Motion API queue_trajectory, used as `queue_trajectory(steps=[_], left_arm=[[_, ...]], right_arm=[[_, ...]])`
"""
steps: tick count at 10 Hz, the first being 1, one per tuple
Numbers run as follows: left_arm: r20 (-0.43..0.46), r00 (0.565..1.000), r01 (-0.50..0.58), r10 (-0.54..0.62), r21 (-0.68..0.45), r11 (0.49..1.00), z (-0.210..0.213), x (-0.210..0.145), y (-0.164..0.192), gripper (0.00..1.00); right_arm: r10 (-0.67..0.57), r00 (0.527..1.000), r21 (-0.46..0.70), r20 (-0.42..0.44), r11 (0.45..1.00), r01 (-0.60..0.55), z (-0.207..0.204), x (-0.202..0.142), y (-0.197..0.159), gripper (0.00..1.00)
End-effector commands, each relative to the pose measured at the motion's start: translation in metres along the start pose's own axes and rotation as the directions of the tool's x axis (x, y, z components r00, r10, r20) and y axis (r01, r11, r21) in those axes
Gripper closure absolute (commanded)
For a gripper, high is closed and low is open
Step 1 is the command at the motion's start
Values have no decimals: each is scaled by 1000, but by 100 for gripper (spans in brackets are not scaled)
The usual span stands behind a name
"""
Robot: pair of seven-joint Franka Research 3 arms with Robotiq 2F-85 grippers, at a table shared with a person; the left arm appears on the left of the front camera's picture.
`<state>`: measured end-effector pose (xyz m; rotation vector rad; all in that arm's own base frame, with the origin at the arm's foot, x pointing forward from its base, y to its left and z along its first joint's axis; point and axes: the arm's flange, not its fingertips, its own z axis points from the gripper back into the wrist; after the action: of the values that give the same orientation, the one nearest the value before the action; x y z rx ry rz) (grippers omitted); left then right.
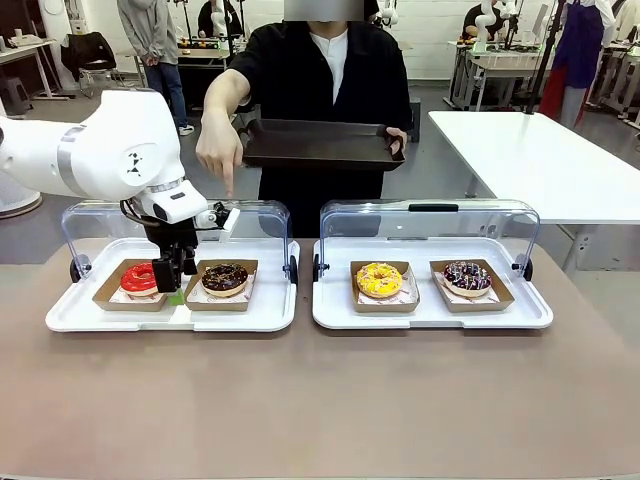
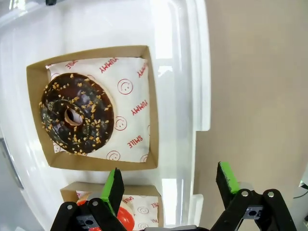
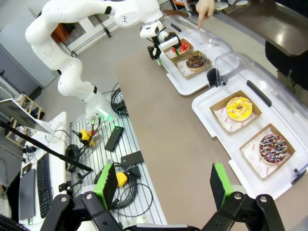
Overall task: Provide the desired donut to the person.
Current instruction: Pick up and lift the Paper togo box containing the Donut pointed at by the person.
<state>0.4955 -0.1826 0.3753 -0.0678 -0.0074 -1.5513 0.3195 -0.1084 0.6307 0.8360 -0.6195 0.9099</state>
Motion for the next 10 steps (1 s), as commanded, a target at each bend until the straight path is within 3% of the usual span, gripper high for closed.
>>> queue_trajectory(steps=[1,10], left_arm=[[28,999,-42,43,-22,999,-3,-1,19,0],[28,999,-36,37,-48,998,-44,4,26,0]], right_arm=[[12,1000,10,14,1000,-12,-1,1,-1,0],[12,1000,10,14,1000,-12,-1,1,-1,0]])
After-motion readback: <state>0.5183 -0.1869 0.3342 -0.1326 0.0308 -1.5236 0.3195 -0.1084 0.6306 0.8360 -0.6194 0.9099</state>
